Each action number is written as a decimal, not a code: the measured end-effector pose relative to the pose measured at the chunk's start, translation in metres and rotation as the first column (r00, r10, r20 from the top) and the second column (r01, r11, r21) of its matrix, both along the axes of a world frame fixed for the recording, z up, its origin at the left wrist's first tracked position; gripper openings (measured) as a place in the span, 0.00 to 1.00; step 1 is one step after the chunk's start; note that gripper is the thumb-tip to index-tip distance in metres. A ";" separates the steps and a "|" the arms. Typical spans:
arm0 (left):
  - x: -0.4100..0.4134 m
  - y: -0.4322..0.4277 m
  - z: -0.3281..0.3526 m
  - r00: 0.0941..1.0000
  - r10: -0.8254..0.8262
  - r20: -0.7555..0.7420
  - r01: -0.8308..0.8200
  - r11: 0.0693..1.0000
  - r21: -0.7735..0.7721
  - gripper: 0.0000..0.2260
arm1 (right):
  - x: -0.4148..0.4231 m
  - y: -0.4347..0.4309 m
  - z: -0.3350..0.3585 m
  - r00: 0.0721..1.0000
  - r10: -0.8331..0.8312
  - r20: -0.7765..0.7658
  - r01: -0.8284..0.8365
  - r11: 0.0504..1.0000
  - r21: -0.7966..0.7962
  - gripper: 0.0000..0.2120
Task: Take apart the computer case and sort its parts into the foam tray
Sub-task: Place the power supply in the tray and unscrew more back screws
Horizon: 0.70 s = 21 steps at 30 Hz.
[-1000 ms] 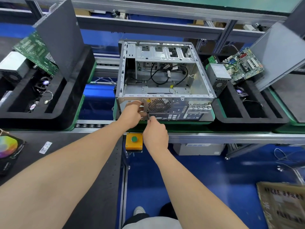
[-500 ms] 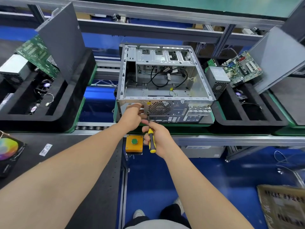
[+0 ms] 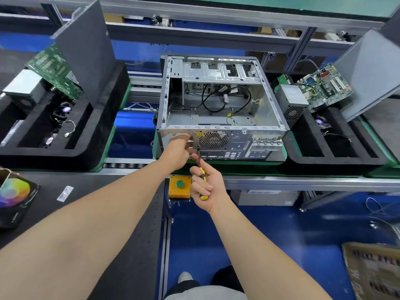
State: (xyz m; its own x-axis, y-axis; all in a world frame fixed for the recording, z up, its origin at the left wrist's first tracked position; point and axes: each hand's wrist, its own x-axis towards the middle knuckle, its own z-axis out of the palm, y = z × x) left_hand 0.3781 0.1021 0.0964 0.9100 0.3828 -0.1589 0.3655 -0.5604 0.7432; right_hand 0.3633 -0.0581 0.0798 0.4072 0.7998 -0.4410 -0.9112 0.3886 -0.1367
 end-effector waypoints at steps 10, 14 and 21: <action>0.000 -0.001 -0.003 1.000 0.014 0.014 -0.014 0.999 -0.029 0.22 | -0.008 0.012 0.005 0.196 0.879 0.434 0.739 0.159 -0.654 0.07; -0.001 -0.003 -0.001 1.000 0.015 0.015 -0.015 1.000 -0.023 0.21 | -0.011 0.010 0.000 0.153 0.890 0.430 0.799 0.144 -0.583 0.10; -0.001 -0.002 -0.001 1.000 0.021 0.016 -0.020 1.000 -0.015 0.22 | 0.008 0.013 0.016 0.806 0.400 0.437 0.131 0.600 -0.790 0.15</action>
